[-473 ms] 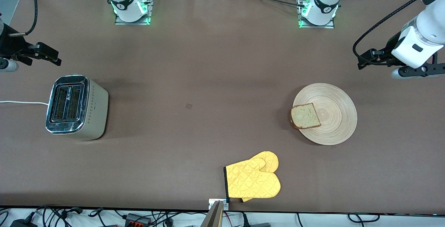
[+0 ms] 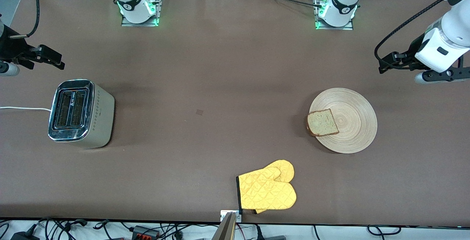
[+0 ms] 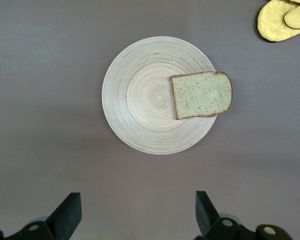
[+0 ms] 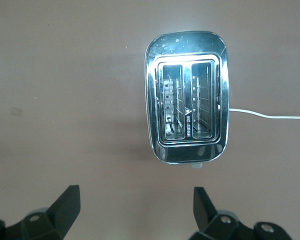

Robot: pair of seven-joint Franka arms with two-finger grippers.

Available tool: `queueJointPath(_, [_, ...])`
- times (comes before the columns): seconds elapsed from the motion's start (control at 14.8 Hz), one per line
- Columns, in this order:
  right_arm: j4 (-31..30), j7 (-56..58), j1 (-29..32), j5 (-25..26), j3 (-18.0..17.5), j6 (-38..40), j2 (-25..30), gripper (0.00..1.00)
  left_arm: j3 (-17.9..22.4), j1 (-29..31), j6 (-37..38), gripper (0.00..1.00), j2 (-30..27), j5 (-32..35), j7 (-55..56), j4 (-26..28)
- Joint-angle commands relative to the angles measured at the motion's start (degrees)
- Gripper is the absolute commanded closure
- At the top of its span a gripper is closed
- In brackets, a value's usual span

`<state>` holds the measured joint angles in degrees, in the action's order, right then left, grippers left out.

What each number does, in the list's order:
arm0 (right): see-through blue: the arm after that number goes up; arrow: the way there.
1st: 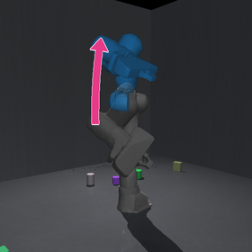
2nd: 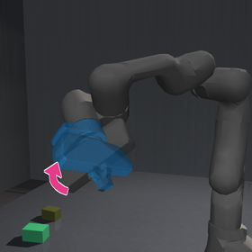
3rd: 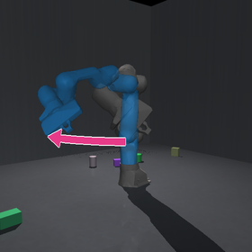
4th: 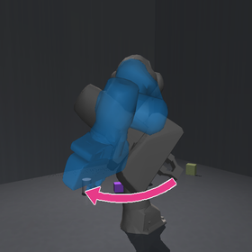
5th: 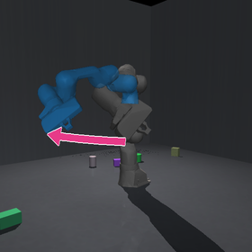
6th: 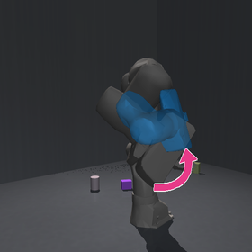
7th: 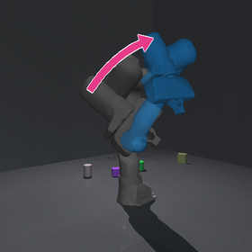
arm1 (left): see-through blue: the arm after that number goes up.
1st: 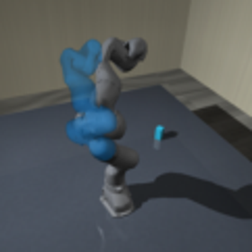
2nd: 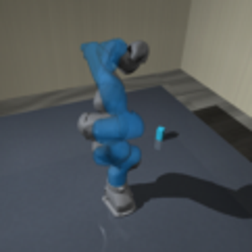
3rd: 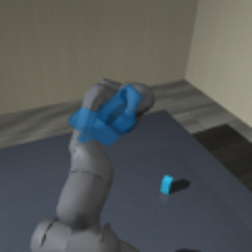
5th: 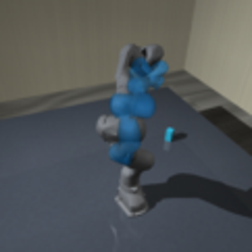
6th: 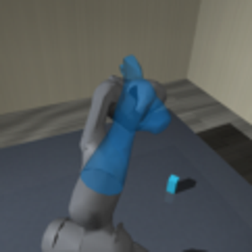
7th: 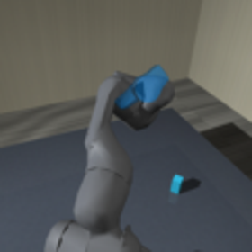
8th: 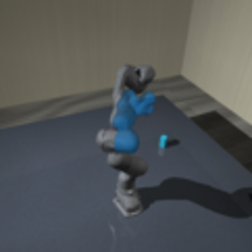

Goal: Move plate and put bread in toaster
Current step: 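Move the right gripper above the toaster while the left gripper reaches the plate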

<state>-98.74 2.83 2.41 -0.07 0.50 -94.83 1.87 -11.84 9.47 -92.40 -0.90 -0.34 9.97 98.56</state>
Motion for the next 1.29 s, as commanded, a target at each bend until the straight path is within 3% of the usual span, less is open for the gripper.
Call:
queueJointPath(0.0, [-1.01, -0.1, 0.05, 0.51, -0.93, 0.0, -0.11, 0.0, 0.06, 2.82, -0.15, 0.0, 1.16, -2.73, -0.57, -0.21])
queueJointPath(0.14, [-1.01, -0.1, -1.44, 0.33, -0.93, -0.53, -1.68, 0.0, 0.06, 6.42, -0.15, 0.0, 2.82, -6.94, -2.4, -0.3])
queueJointPath(0.27, [-1.01, -0.19, -3.19, -0.63, -0.93, -1.49, -3.53, 0.0, 0.06, 10.9, 0.02, 0.0, 5.72, -10.02, -11.16, -1.7])
queueJointPath(0.54, [-1.1, -1.86, -5.92, -2.04, -1.02, -2.98, -5.83, 0.0, 0.24, 14.25, 0.64, 0.0, 11.51, -9.33, -21.9, -3.54])
queueJointPath(0.68, [-1.01, -1.86, -5.93, -2.04, -0.94, -2.9, -5.74, 0.0, -0.11, 19.51, 0.64, 0.0, 15.82, -11.25, -27.08, -4.16])
queueJointPath(0.81, [-1.1, -1.86, -5.93, -2.04, -0.93, -2.99, -5.65, 0.0, 0.32, 20.32, 0.11, 0.0, 22.4, -13.71, -35.25, -6.44])
queueJointPath(1.01, [-1.1, -1.86, -5.93, -2.04, -0.93, -3.08, -5.74, 0.0, 0.33, 23.21, -0.15, 0.0, 33.38, -19.59, -36.96, -9.87])
queueJointPath(1.22, [-1.19, -1.86, -5.93, -2.04, -0.93, -3.08, -5.74, 0.0, 0.33, 24.1, -2.77, 0.0, 40.17, -20.67, -45.62, -12.42])
